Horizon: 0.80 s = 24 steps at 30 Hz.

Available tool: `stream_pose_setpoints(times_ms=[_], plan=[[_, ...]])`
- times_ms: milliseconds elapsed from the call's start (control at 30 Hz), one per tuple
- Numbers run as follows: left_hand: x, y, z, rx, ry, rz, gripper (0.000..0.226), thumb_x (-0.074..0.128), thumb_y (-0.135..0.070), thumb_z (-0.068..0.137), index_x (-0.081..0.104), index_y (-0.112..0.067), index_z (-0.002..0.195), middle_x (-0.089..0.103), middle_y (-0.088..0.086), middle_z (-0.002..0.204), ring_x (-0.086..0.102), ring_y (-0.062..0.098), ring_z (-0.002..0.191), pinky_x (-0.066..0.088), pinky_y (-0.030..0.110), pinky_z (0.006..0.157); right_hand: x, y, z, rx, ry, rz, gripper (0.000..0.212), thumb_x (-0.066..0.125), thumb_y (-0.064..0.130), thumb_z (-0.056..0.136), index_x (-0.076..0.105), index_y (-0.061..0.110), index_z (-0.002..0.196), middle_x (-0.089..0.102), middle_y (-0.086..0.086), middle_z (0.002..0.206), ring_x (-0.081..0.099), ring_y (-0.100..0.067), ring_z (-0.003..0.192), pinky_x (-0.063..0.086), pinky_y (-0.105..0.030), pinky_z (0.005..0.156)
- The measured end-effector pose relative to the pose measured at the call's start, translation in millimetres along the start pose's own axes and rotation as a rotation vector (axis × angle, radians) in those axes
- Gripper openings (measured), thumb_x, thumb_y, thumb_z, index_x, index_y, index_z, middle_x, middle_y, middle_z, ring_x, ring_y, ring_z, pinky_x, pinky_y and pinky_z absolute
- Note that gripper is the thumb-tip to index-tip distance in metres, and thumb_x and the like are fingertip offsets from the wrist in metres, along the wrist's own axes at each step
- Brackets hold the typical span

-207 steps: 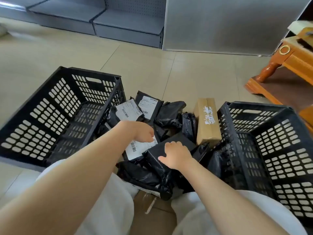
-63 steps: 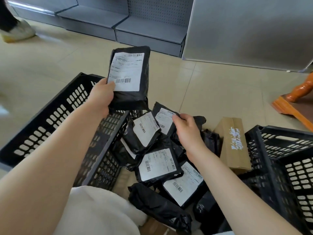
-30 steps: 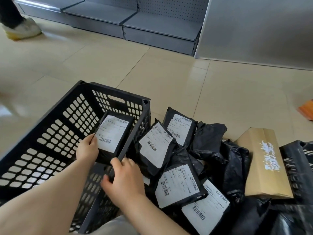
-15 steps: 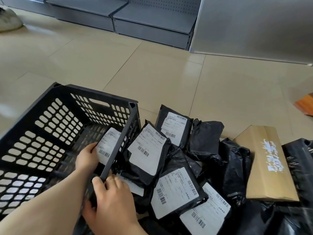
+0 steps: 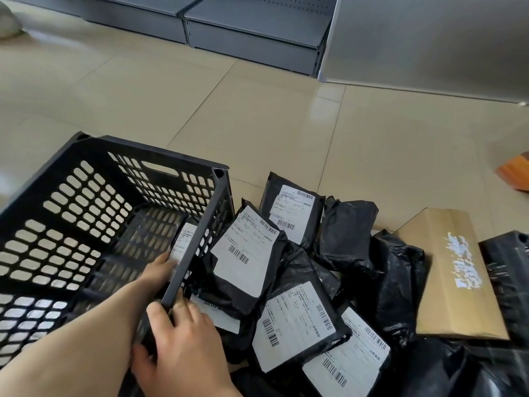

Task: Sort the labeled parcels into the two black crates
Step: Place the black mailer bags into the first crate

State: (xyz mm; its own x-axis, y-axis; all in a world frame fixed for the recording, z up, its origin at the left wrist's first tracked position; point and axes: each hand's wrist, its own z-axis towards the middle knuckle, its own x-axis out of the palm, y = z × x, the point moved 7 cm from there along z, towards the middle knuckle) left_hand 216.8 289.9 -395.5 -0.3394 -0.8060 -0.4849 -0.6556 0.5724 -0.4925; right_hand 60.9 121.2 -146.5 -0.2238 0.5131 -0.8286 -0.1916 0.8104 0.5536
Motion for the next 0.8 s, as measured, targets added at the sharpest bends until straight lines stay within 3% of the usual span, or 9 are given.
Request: stream_pose_setpoints(times_ms=[100, 233, 300, 367, 533, 700, 800], plan=[[3, 2, 12, 0.014, 0.012, -0.071, 0.032, 0.049, -0.029, 0.096, 0.059, -0.022, 0.125, 0.061, 0.013, 0.132, 0.060, 0.030, 0.113, 0.042, 0.047, 0.106, 3, -1, -2, -0.001, 0.008, 0.006, 0.044, 0.047, 0.059, 0.073, 0.057, 0.032, 0.106, 0.070, -0.004, 0.118, 0.066, -0.017, 0.092, 0.050, -0.020, 0.066], [3, -56, -76, -0.044, -0.040, -0.037, 0.054, 0.039, -0.035, 0.105, 0.031, -0.009, 0.152, 0.034, 0.013, 0.156, 0.035, 0.033, 0.141, 0.025, 0.038, 0.113, -2, -4, -2, 0.024, 0.036, 0.013, 0.042, 0.043, 0.055, 0.076, 0.054, 0.033, 0.110, 0.070, -0.002, 0.114, 0.067, -0.016, 0.093, 0.051, -0.020, 0.068], [0, -67, -88, -0.019, -0.066, -0.057, 0.057, 0.036, -0.038, 0.106, 0.027, -0.008, 0.154, 0.030, 0.014, 0.158, 0.031, 0.033, 0.144, 0.024, 0.037, 0.113, -7, -3, -3, -0.014, 0.000, 0.042, 0.038, 0.044, 0.045, 0.086, 0.049, 0.026, 0.118, 0.065, -0.010, 0.122, 0.062, -0.025, 0.105, 0.051, -0.030, 0.080], [-2, -73, -93, 0.020, -0.059, -0.052, 0.055, 0.033, -0.040, 0.106, 0.031, -0.010, 0.152, 0.031, 0.012, 0.157, 0.032, 0.033, 0.143, 0.025, 0.039, 0.113, -13, 1, -4, -0.018, 0.079, 0.139, 0.037, 0.042, 0.037, 0.097, 0.040, 0.020, 0.130, 0.049, -0.020, 0.137, 0.046, -0.036, 0.121, 0.041, -0.044, 0.096], [-21, -114, -130, 0.051, -0.154, -0.040, 0.060, 0.028, -0.048, 0.104, 0.032, -0.014, 0.153, 0.032, 0.012, 0.158, 0.030, 0.032, 0.144, 0.022, 0.039, 0.115, -26, -3, -10, 0.051, 0.198, 0.250, 0.058, 0.035, 0.053, 0.101, 0.021, 0.029, 0.151, 0.024, -0.014, 0.160, 0.025, -0.035, 0.142, 0.023, -0.051, 0.115], [-22, -182, -187, 0.208, -0.217, -0.041, 0.058, 0.027, -0.048, 0.104, 0.035, -0.017, 0.152, 0.040, 0.013, 0.152, 0.035, 0.033, 0.140, 0.026, 0.042, 0.112, -58, -12, -23, 0.102, 0.195, 0.217, 0.068, 0.032, 0.057, 0.101, 0.013, 0.024, 0.158, 0.021, -0.010, 0.163, 0.022, -0.033, 0.145, 0.020, -0.050, 0.118], [-15, -222, -224, 0.387, -0.282, 0.033, 0.045, 0.030, -0.040, 0.104, 0.057, -0.011, 0.125, 0.061, 0.016, 0.120, 0.051, 0.036, 0.122, 0.036, 0.043, 0.099, -92, -21, -29, 0.136, 0.139, 0.207, 0.067, 0.032, 0.056, 0.101, 0.016, 0.022, 0.157, 0.030, -0.007, 0.159, 0.027, -0.031, 0.143, 0.024, -0.048, 0.117]])
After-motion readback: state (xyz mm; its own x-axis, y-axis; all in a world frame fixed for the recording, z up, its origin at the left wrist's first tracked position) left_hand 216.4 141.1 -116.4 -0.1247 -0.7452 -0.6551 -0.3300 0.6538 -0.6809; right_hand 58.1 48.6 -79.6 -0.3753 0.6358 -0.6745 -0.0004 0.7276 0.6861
